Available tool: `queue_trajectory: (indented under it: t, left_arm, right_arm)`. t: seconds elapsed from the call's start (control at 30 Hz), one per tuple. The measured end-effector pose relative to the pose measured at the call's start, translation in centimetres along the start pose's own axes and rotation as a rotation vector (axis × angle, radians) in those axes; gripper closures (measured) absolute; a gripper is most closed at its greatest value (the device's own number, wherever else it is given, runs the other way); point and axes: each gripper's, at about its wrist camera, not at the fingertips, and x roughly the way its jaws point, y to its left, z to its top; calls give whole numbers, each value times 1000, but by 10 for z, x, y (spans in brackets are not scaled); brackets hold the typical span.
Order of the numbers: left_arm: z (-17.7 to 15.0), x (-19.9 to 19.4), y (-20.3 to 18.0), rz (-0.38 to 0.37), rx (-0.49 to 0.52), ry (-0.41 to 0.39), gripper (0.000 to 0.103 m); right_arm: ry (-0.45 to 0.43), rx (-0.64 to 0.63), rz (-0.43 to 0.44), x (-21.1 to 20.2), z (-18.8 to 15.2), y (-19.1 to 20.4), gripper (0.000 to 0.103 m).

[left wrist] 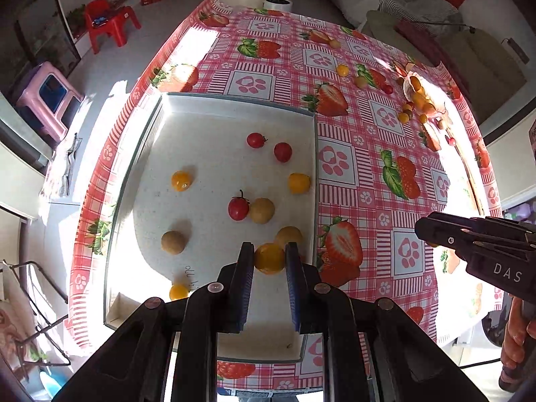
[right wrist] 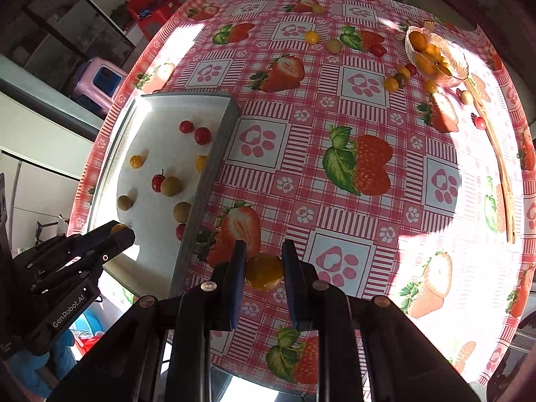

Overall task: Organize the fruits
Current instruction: 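Carry both yellow tomatoes in left and right tools over the tray, then open both tools to drop the yellow tomatoes into the tray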

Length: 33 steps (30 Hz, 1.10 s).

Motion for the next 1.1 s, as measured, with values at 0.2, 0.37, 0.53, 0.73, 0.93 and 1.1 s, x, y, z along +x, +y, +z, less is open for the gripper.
queue_trajectory:
  t: [0.2,0.37,0.53,0.73,0.93,1.1]
  left_arm:
    - [31,13,39,23,-19,-28,83]
    - [59,37,57,31,0,-33,83]
    - [86,62,71,39,24,-31,83]
    - [100,94,82,55,44,0,83]
    - [99,108,86,55,61,23,83]
    - [98,111,86,61,74,30,83]
  right_arm:
    - [2,-26,32,18,33,38,80]
    - [6,-34,39,41,58,60,80]
    - [20,-25,38,73,78,73,80]
    - [37,-33,34,110,91,83,80]
    - [41,-48,14,128,94,86,80]
    - [52,-62,-4,135,91,89,80]
